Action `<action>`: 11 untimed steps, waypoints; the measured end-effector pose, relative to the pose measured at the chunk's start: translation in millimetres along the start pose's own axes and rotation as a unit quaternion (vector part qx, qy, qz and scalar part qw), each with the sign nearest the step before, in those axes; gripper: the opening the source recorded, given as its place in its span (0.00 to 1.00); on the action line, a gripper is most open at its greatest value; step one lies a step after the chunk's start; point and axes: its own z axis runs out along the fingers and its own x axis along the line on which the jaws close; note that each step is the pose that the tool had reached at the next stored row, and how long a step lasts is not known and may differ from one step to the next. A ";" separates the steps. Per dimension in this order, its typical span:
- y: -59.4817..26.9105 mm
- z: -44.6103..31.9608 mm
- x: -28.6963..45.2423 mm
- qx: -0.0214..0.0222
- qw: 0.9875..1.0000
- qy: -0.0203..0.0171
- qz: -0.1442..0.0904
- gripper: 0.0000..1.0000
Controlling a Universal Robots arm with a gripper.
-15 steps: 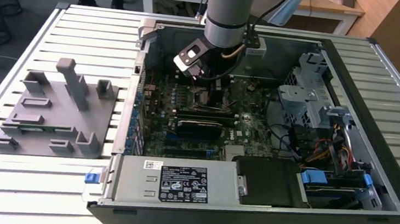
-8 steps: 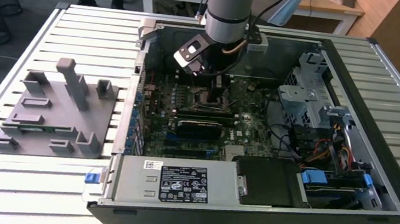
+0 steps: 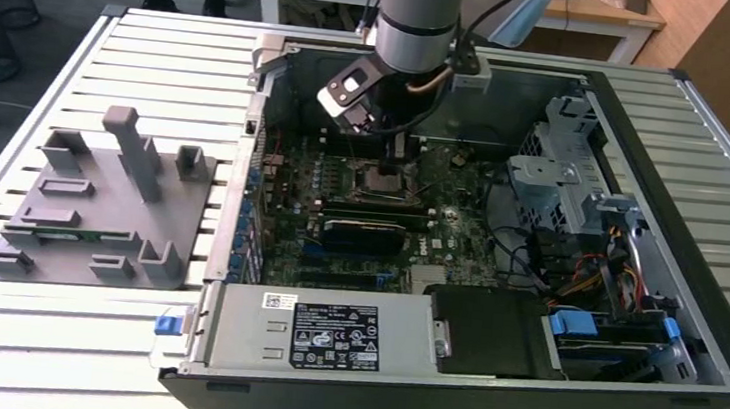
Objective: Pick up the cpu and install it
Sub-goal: 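Place the cpu into insertion slot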
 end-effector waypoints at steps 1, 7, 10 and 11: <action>0.0 -0.9 0.0 0.000 1.000 0.000 0.000 0.11; 0.1 -4.1 0.0 0.000 1.000 0.000 0.000 0.11; 0.1 -5.4 0.0 0.000 1.000 0.000 0.000 0.11; 0.1 -5.6 0.0 0.000 1.000 0.000 0.000 0.11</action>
